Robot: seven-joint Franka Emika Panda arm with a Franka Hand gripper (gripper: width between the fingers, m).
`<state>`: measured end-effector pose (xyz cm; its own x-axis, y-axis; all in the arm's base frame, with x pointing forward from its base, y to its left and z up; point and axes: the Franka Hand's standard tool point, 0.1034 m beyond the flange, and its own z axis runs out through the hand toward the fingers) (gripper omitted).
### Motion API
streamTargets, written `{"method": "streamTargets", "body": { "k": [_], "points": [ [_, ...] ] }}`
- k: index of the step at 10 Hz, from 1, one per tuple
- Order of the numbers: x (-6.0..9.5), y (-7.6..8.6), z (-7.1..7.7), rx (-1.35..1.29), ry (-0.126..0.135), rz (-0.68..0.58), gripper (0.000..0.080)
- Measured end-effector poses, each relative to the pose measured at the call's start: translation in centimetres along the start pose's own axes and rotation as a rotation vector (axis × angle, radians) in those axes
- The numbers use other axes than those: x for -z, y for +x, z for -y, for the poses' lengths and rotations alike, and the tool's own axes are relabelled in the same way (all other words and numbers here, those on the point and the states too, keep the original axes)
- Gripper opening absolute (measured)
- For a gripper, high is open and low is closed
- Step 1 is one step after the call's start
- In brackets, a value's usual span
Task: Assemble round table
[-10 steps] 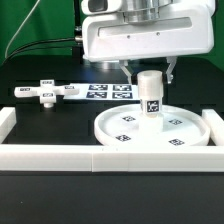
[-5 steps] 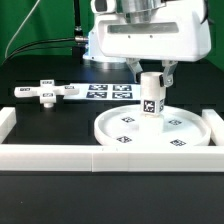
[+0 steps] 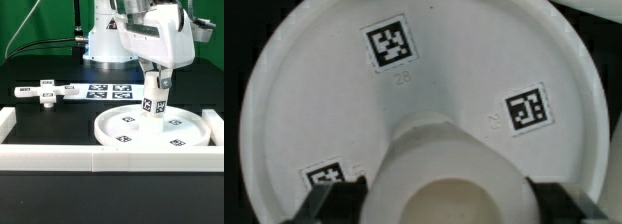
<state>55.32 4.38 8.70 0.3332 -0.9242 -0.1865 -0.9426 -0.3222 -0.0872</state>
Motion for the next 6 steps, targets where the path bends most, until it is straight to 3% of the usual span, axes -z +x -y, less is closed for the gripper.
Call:
{"method": "streamTargets", "body": {
  "k": [1, 2, 3, 6],
  "points": [
    [-0.01, -0.04, 0.01, 0.003, 0.0, 0.0, 0.0493],
    [-0.01, 0.02, -0.02, 0.085, -0.004, -0.005, 0.0615],
    [-0.05, 0.04, -0.06, 0.204, -0.008, -0.009, 0.0643],
    [-0.08, 0.07, -0.03, 0.465, -0.007, -0.011, 0.0648]
  ]
}}
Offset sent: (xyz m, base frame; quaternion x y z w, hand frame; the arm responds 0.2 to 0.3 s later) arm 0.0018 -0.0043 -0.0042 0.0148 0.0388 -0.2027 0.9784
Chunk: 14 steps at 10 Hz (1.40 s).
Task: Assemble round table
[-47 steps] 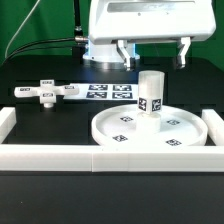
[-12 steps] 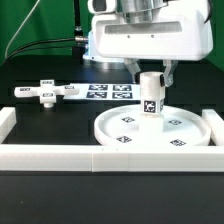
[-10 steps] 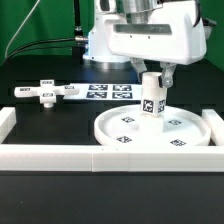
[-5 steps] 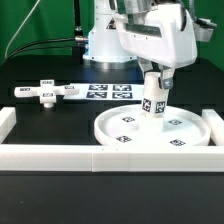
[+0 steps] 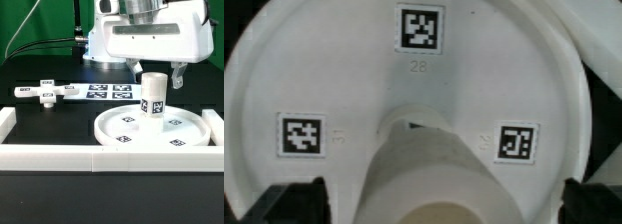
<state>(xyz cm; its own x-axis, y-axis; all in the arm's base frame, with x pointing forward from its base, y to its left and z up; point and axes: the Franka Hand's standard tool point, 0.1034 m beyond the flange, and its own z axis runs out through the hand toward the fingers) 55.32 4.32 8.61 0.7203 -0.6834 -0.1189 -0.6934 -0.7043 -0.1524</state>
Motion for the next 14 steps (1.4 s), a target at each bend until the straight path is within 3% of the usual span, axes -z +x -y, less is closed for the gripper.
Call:
{"method": "streamTargets", "body": {
  "k": [1, 3, 11, 14],
  "points": [
    [0.0, 0.0, 0.0, 0.067, 0.0, 0.0, 0.0649],
    [0.33, 0.2, 0.16, 0.341, -0.032, 0.003, 0.0649],
    [0.39, 0.47, 0.12, 0.98, -0.042, 0.009, 0.0649],
    [-0.36, 0.24, 0.13, 1.286, -0.072, 0.021, 0.0649]
  ]
}}
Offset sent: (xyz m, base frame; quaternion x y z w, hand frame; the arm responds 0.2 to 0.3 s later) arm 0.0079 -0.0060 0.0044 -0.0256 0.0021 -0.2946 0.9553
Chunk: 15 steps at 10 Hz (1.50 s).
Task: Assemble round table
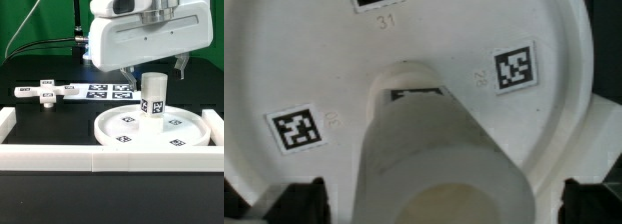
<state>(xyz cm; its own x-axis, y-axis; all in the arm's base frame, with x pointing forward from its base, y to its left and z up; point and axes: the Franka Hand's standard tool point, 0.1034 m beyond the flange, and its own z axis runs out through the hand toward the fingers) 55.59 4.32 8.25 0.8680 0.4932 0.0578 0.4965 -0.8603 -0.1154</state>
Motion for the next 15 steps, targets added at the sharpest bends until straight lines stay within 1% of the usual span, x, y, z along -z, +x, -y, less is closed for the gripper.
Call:
{"method": "streamTargets", "body": {
  "k": [1, 4, 6, 7, 9, 11, 13, 15],
  "points": [
    [-0.08, 0.0, 0.08, 0.057, -0.004, 0.002, 0.0649],
    [-0.15, -0.12, -0.05, 0.196, -0.005, 0.004, 0.0649],
    [-0.2, -0.2, -0.16, 0.35, -0.005, 0.006, 0.0649],
    [-0.27, -0.07, -0.2, 0.439, -0.021, 0.002, 0.0649],
    [-0.65, 0.04, 0.19, 0.662, -0.041, 0.035, 0.0649],
    [-0.72, 0.17, 0.44, 0.785, -0.048, 0.049, 0.0649],
    [-0.68, 0.4, 0.54, 0.921, -0.063, 0.058, 0.0649],
    [-0.69, 0.35, 0.47, 1.025, -0.066, 0.069, 0.0649]
  ]
}}
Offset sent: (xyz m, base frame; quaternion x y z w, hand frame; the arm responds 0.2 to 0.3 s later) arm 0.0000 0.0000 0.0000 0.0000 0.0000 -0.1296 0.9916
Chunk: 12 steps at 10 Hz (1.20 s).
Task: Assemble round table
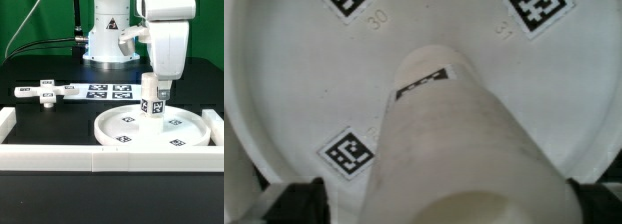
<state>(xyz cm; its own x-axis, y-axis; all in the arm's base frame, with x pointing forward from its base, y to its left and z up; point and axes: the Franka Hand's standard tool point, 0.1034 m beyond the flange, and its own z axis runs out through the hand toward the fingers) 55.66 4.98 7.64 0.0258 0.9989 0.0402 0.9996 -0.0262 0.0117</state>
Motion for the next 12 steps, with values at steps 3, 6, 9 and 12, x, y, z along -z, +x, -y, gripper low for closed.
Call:
{"method": "streamTargets", "body": {
  "k": [3, 6, 9, 12],
  "points": [
    [0.0, -0.5, 0.0, 0.179, 0.0, 0.018, 0.0649],
    [0.0, -1.1, -0.1, 0.332, 0.002, 0.033, 0.0649],
    [-0.2, -1.2, 0.0, 0.327, 0.004, 0.033, 0.0427],
    [-0.2, -1.2, 0.0, 0.312, 0.004, 0.033, 0.0407]
  ]
}}
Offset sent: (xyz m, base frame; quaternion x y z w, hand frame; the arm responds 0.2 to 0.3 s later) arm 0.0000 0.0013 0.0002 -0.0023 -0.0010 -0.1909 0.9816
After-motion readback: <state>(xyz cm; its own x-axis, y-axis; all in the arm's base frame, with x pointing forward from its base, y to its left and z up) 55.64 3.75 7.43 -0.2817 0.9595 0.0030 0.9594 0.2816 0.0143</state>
